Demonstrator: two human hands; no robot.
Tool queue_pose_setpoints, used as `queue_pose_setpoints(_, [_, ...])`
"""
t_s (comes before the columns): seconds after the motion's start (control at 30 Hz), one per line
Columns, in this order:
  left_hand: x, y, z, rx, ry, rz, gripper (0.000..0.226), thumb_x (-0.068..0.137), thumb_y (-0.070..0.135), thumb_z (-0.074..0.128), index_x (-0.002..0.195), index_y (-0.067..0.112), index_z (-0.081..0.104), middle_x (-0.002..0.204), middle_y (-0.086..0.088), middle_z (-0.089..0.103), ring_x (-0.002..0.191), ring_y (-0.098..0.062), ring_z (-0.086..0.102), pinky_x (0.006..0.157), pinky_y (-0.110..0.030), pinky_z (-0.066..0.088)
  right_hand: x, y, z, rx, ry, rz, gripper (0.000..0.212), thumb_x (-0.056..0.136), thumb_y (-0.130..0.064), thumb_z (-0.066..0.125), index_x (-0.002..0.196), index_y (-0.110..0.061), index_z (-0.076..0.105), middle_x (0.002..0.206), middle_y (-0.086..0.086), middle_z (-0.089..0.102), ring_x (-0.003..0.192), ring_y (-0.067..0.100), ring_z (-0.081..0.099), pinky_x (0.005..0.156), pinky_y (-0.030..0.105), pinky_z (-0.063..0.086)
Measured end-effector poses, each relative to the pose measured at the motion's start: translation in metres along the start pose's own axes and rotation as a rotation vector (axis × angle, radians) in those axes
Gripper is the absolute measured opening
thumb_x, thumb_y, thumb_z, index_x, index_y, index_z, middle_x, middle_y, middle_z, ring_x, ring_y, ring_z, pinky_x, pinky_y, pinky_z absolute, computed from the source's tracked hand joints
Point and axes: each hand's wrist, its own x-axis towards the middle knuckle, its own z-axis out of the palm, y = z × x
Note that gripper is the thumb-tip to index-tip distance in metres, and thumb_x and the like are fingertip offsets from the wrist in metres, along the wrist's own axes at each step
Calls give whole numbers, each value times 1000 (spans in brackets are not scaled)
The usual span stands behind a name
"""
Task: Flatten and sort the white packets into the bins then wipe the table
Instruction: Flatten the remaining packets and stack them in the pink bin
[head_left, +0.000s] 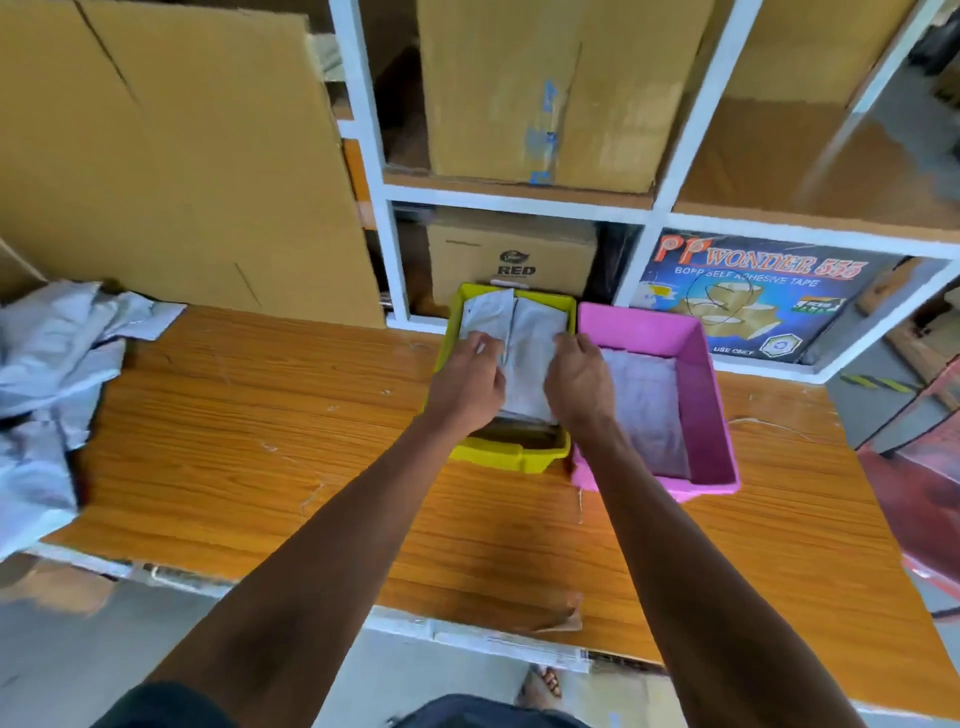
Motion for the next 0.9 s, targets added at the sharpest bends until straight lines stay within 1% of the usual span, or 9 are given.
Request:
queue_pose_setpoints(0.1, [-35, -53, -35, 17, 5, -92, 44, 99, 16, 54, 143, 15, 55, 144, -10, 47, 135, -35, 47, 88, -54, 57, -17, -61, 28, 69, 16, -107, 36, 92, 0, 50, 125, 0, 64, 117, 25, 64, 102, 47, 63, 77, 49, 54])
queue_pose_setpoints(0.2, [-76, -102, -63, 43, 31, -206, 46, 99, 16, 53, 145, 17, 54, 143, -9, 47, 135, -33, 46, 85, -52, 55, -41, -117, 65, 107, -33, -194, 34, 92, -7, 46, 119, 0, 65, 110, 25, 65, 98, 47, 64, 77, 50, 54])
queue_pose_setpoints(0.3, [-118, -150, -84, 58, 46, -305, 46, 102, 16, 50, 148, 16, 52, 147, -8, 46, 136, -33, 45, 86, -50, 53, -63, -165, 102, 156, -109, -267, 33, 91, -8, 52, 121, -3, 65, 114, 23, 64, 101, 46, 63, 81, 50, 54])
queue_pose_setpoints(0.43, [-169, -218, -104, 57, 43, -442, 45, 101, 17, 52, 146, 12, 50, 149, -11, 44, 137, -36, 42, 94, -52, 51, -92, -226, 148, 166, -217, -349, 28, 98, -12, 53, 124, -11, 62, 117, 16, 63, 107, 39, 61, 83, 48, 57])
queue_pose_setpoints(0.53, [-202, -263, -119, 71, 44, -536, 47, 100, 17, 54, 147, 13, 50, 148, -12, 45, 137, -35, 43, 98, -53, 53, -110, -269, 178, 182, -271, -425, 28, 101, -14, 51, 125, -9, 63, 118, 16, 63, 108, 39, 60, 82, 46, 56])
queue_pose_setpoints(0.6, [-217, -288, -127, 77, 53, -579, 48, 101, 17, 53, 148, 13, 49, 149, -13, 45, 137, -35, 44, 98, -54, 54, -116, -294, 196, 196, -324, -454, 30, 101, -15, 49, 126, -8, 63, 119, 17, 63, 109, 38, 59, 83, 46, 56])
queue_pose_setpoints(0.7, [-234, -324, -140, 78, 84, -658, 50, 102, 18, 53, 152, 15, 46, 152, -11, 43, 140, -32, 43, 98, -55, 55, -121, -333, 227, 207, -385, -498, 29, 101, -14, 50, 127, -7, 62, 120, 18, 62, 110, 36, 59, 85, 48, 56])
queue_pose_setpoints(0.83, [-247, -371, -161, 101, 128, -739, 50, 101, 19, 53, 151, 15, 47, 153, -11, 44, 139, -34, 45, 99, -55, 54, -118, -384, 265, 228, -427, -575, 28, 102, -13, 52, 127, -7, 63, 120, 17, 63, 109, 34, 60, 81, 43, 57])
queue_pose_setpoints(0.9, [-251, -398, -174, 110, 151, -785, 49, 101, 19, 53, 150, 15, 48, 150, -13, 47, 136, -35, 47, 98, -57, 54, -116, -412, 288, 238, -437, -611, 27, 102, -13, 54, 126, -6, 64, 119, 18, 63, 108, 35, 60, 80, 44, 57])
